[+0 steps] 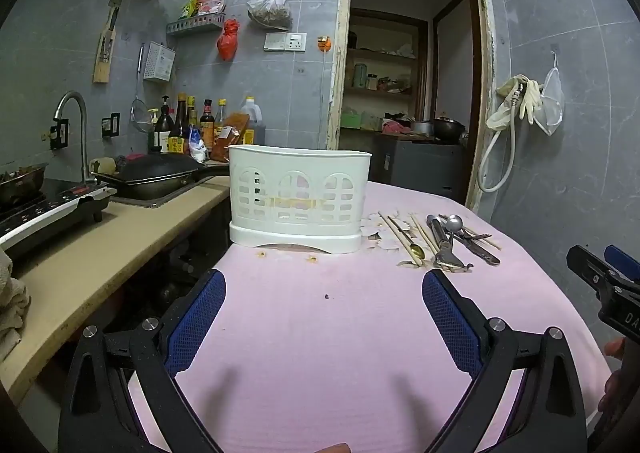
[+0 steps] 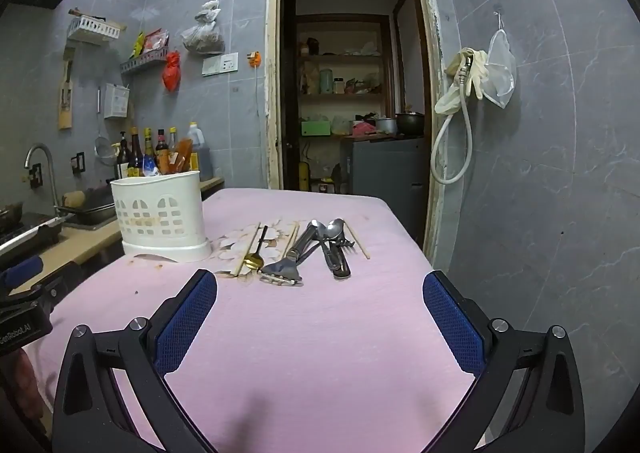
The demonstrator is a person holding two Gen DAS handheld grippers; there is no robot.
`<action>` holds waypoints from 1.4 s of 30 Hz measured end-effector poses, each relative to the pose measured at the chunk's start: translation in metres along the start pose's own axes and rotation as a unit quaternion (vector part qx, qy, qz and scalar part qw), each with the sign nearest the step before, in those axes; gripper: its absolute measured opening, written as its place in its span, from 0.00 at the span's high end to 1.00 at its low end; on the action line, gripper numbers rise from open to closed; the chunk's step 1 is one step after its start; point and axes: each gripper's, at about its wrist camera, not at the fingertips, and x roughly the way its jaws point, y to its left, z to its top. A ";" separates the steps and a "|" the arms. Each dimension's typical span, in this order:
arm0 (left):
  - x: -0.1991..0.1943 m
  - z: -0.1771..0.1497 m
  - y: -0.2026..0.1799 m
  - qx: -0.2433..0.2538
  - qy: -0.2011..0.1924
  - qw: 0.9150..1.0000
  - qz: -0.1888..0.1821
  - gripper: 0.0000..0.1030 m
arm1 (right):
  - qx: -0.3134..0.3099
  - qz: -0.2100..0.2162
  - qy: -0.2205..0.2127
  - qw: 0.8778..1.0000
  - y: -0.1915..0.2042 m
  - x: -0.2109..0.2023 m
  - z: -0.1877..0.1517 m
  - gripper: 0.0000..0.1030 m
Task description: Organize utensils
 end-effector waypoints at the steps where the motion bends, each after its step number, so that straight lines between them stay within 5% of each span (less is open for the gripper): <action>1: 0.000 0.000 0.000 0.000 0.000 1.000 0.000 0.06 | 0.000 0.000 0.000 1.000 0.002 0.001 -0.001 0.00; 42: 0.001 -0.001 0.003 -0.005 0.003 1.000 -0.003 0.06 | 0.001 0.004 0.000 1.000 0.005 0.000 -0.001 0.00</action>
